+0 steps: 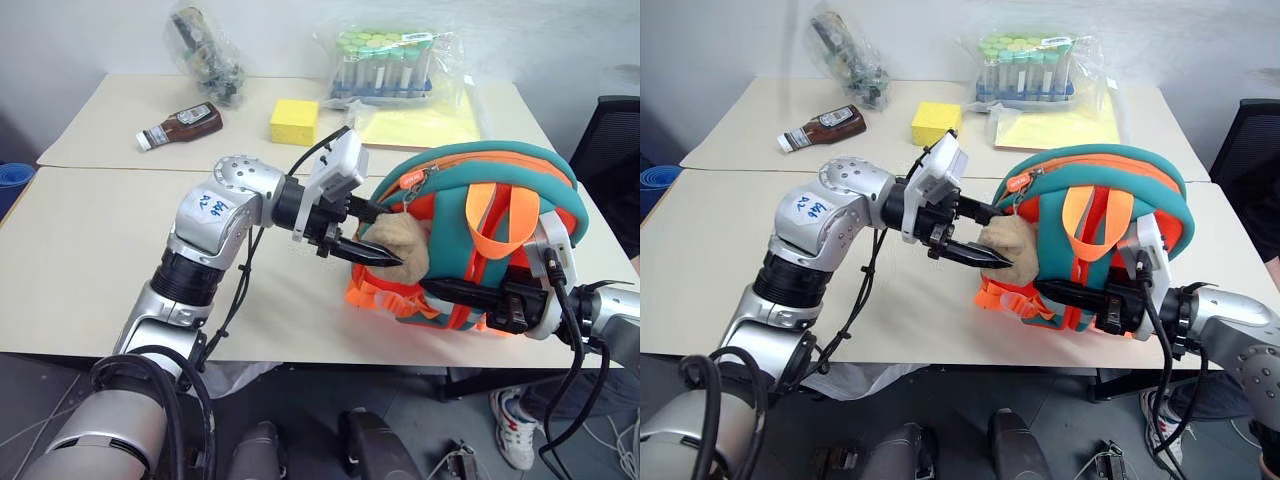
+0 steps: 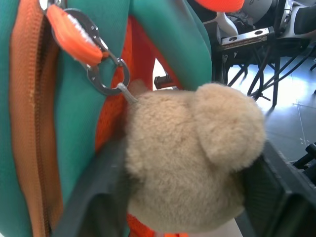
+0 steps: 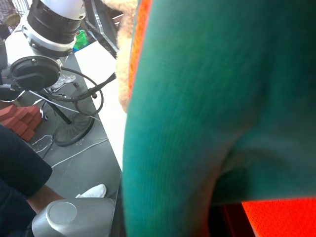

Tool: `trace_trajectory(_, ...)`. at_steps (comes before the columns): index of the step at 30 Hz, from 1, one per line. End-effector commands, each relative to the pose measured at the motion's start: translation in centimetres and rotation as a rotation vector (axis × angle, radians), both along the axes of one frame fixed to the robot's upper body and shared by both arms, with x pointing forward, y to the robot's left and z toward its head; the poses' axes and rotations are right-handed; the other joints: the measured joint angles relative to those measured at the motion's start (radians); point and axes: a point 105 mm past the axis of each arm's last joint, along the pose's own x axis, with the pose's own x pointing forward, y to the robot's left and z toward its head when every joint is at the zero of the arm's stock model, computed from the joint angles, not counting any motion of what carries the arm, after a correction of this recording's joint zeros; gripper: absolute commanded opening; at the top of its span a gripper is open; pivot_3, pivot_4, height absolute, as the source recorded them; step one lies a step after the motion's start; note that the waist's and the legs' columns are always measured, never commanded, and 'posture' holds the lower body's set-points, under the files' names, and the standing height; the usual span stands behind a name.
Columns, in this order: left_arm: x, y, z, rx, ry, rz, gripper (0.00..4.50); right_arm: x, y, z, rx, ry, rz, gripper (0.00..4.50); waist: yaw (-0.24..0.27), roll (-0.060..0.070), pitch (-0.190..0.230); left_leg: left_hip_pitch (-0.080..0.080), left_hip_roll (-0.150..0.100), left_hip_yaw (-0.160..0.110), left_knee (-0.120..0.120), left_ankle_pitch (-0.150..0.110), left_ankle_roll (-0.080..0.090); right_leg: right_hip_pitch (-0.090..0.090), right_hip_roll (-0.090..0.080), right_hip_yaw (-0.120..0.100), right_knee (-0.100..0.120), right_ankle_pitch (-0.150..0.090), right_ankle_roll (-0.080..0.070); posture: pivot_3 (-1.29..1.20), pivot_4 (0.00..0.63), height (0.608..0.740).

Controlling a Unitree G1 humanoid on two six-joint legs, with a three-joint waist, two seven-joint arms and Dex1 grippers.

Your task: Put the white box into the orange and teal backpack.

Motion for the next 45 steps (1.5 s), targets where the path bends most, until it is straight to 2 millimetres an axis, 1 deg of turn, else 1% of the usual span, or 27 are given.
trace_trajectory(1,0.2,0.2,0.6,-0.03,-0.05,0.0,1.8,-0.5,0.2,0.9,0.017,-0.049,0.011,0.0,0.0,0.0,0.0,0.0,0.0,0.0,0.0,0.0,0.0,0.0,0.0,0.0,0.0,0.0,0.0,0.0,0.15,0.74)
trace_trajectory(3,0.5,0.4,0.8,-0.04,-0.097,0.005,1.36,-0.4,0.0,1.0,0.016,-0.051,0.003,0.0,0.001,0.0,0.0,0.0,0.0,0.0,0.0,0.0,0.0,0.0,0.0,0.0,0.0,0.0,0.0,0.0,0.15,0.74)
trace_trajectory(4,0.8,0.9,1.2,-0.047,-0.113,0.022,1.15,-0.3,-0.2,0.9,0.016,-0.05,-0.009,0.0,0.001,0.0,0.0,0.0,0.0,0.0,0.0,0.0,0.0,0.0,0.0,0.0,0.0,0.0,0.0,0.0,0.15,0.74)
trace_trajectory(6,1.9,2.4,2.8,-0.073,-0.142,0.076,0.85,-0.2,-0.6,0.8,0.014,-0.048,-0.029,0.0,0.0,0.0,0.0,0.0,0.0,0.0,0.0,0.0,0.0,0.0,0.0,0.0,0.0,0.0,0.0,0.0,0.15,0.74)
trace_trajectory(9,3.2,4.5,4.9,-0.092,-0.168,0.145,0.66,-0.3,-0.9,0.6,0.014,-0.045,-0.041,0.0,-0.003,0.0,0.0,0.0,0.0,0.0,0.0,0.0,0.0,0.0,0.0,0.0,0.0,0.0,0.0,0.0,0.15,0.74)
trace_trajectory(11,4.3,6.8,6.7,-0.108,-0.163,0.199,0.66,-0.5,-1.2,0.4,0.016,-0.042,-0.047,0.0,-0.003,0.0,0.0,0.0,0.0,0.0,0.0,0.0,0.001,0.0,0.001,-0.001,0.0,0.0,0.0,0.0,0.15,0.74)
trace_trajectory(12,4.7,7.9,7.2,-0.105,-0.163,0.222,0.66,-0.5,-1.3,0.2,0.013,-0.042,-0.057,0.0,-0.003,0.0,0.0,0.0,0.0,0.0,0.0,0.0,0.001,0.0,0.001,-0.001,-0.001,0.0,0.0,0.0,0.15,0.74)
trace_trajectory(14,5.7,9.2,6.9,-0.054,-0.203,0.269,0.66,-0.3,-1.7,-0.3,0.001,-0.041,-0.082,0.0,-0.005,0.0,0.0,-0.001,0.0,0.0,0.0,0.0,0.001,0.0,0.001,-0.001,-0.002,0.0,0.0,0.0,0.15,0.74)
trace_trajectory(15,6.0,9.6,6.6,-0.032,-0.218,0.279,0.66,-0.3,-1.8,-0.5,-0.002,-0.042,-0.09,0.0,-0.005,0.001,0.0,-0.001,0.0,0.0,0.0,-0.001,0.001,0.0,0.001,-0.001,-0.002,0.0,0.0,0.0,0.15,0.74)
trace_trajectory(17,6.7,10.2,4.7,0.073,-0.271,0.301,0.66,-0.1,-2.0,-0.6,0.014,-0.04,-0.106,0.0,-0.003,0.001,0.0,-0.001,-0.001,0.001,0.0,-0.001,0.001,0.0,0.0,-0.001,-0.003,0.0,0.0,0.0,0.15,0.74)
trace_trajectory(20,7.1,10.9,0.2,0.276,-0.359,0.275,0.66,0.0,-2.1,-0.5,0.025,-0.046,-0.111,0.0,-0.005,0.001,0.0,-0.001,0.0,0.001,0.0,-0.001,0.001,0.0,0.0,0.0,-0.003,0.0,0.0,0.0,0.15,0.74)
trace_trajectory(21,7.1,10.8,-1.3,0.319,-0.374,0.252,0.66,0.0,-2.1,-0.4,0.029,-0.049,-0.112,0.0,-0.006,0.001,0.0,0.0,0.0,0.002,0.0,-0.001,0.001,0.0,0.0,0.0,-0.003,0.0,0.0,0.0,0.15,0.74)
trace_trajectory(22,7.0,10.7,-2.1,0.339,-0.383,0.237,0.66,0.1,-2.1,-0.3,0.031,-0.051,-0.113,0.0,-0.006,0.001,0.0,0.0,0.0,0.002,0.0,-0.001,0.001,0.0,0.0,0.0,-0.003,0.0,0.0,0.0,0.15,0.74)
trace_trajectory(25,5.9,7.8,-5.8,0.323,-0.372,0.138,0.66,0.4,-2.2,0.2,0.045,-0.066,-0.121,0.0,-0.002,0.001,0.0,-0.001,0.0,0.001,0.0,0.0,0.001,0.0,0.0,0.0,-0.002,0.0,0.0,0.0,0.15,0.74)
trace_trajectory(27,5.4,5.7,-7.2,0.3,-0.399,0.107,0.66,0.6,-2.3,0.3,0.046,-0.077,-0.128,0.0,0.005,0.001,0.0,-0.001,0.0,0.002,0.0,-0.001,0.001,0.0,-0.001,0.0,-0.003,0.0,0.0,0.0,0.15,0.74)
trace_trajectory(29,5.3,3.9,-7.4,0.241,-0.403,0.11,0.66,0.9,-2.3,0.4,0.037,-0.092,-0.139,0.0,0.013,0.001,0.0,-0.001,0.0,0.002,0.001,-0.001,0.003,0.0,-0.001,0.0,-0.003,0.001,0.001,0.0,0.15,0.74)
trace_trajectory(31,5.3,2.6,-6.8,0.167,-0.368,0.136,0.66,1.2,-2.3,0.4,0.011,-0.121,-0.161,0.0,0.015,0.001,0.0,-0.001,0.0,0.001,0.001,-0.002,0.004,0.0,-0.001,0.0,-0.003,0.001,0.001,0.0,0.15,0.74)
trace_trajectory(33,5.2,2.2,-6.5,0.138,-0.343,0.143,0.66,1.5,-2.4,0.6,0.009,-0.137,-0.179,0.0,0.015,0.001,0.0,-0.001,-0.001,0.001,0.001,-0.003,0.006,0.0,-0.001,0.0,-0.003,0.001,0.001,0.0,0.15,0.74)
trace_trajectory(35,5.2,2.4,-6.2,0.131,-0.318,0.154,0.66,1.5,-2.4,0.9,0.008,-0.146,-0.177,0.0,0.015,0.001,0.0,-0.001,-0.001,0.001,0.001,-0.003,0.006,0.0,-0.001,0.0,-0.003,0.001,0.001,0.0,0.15,0.74)
trace_trajectory(37,5.5,3.1,-5.9,0.127,-0.289,0.185,1.27,1.3,-2.7,0.9,-0.021,-0.152,-0.169,0.0,0.014,0.001,0.0,-0.001,0.0,0.001,0.001,-0.003,0.006,0.0,0.0,0.0,-0.003,0.001,0.001,0.0,0.15,0.74)
trace_trajectory(38,5.7,3.7,-6.0,0.132,-0.279,0.204,1.5,1.2,-2.9,0.9,-0.033,-0.152,-0.171,0.0,0.014,0.001,0.0,-0.001,0.0,0.001,0.001,-0.003,0.006,0.0,0.0,0.0,-0.003,0.001,0.001,0.0,0.15,0.74)
trace_trajectory(42,6.4,5.7,-6.1,0.154,-0.25,0.266,2.78,0.7,-4.0,1.5,-0.039,-0.151,-0.168,0.0,0.013,0.001,0.0,-0.001,0.0,0.001,0.001,-0.003,0.006,0.0,0.0,0.0,-0.002,0.001,0.001,0.0,0.15,0.74)
trace_trajectory(44,6.7,7.1,-5.9,0.149,-0.238,0.306,3.38,-0.2,-4.5,2.0,-0.032,-0.147,-0.14,0.0,0.014,0.001,0.0,-0.001,0.0,0.001,0.001,-0.003,0.006,0.0,0.0,0.0,-0.002,0.001,0.001,0.0,0.15,0.74)
trace_trajectory(45,6.9,7.7,-5.3,0.129,-0.218,0.325,3.72,-1.0,-4.4,2.3,-0.018,-0.136,-0.096,0.0,0.015,0.001,0.0,-0.001,0.0,0.001,0.001,-0.003,0.006,0.0,0.0,0.0,-0.002,0.001,0.001,0.0,0.15,0.74)
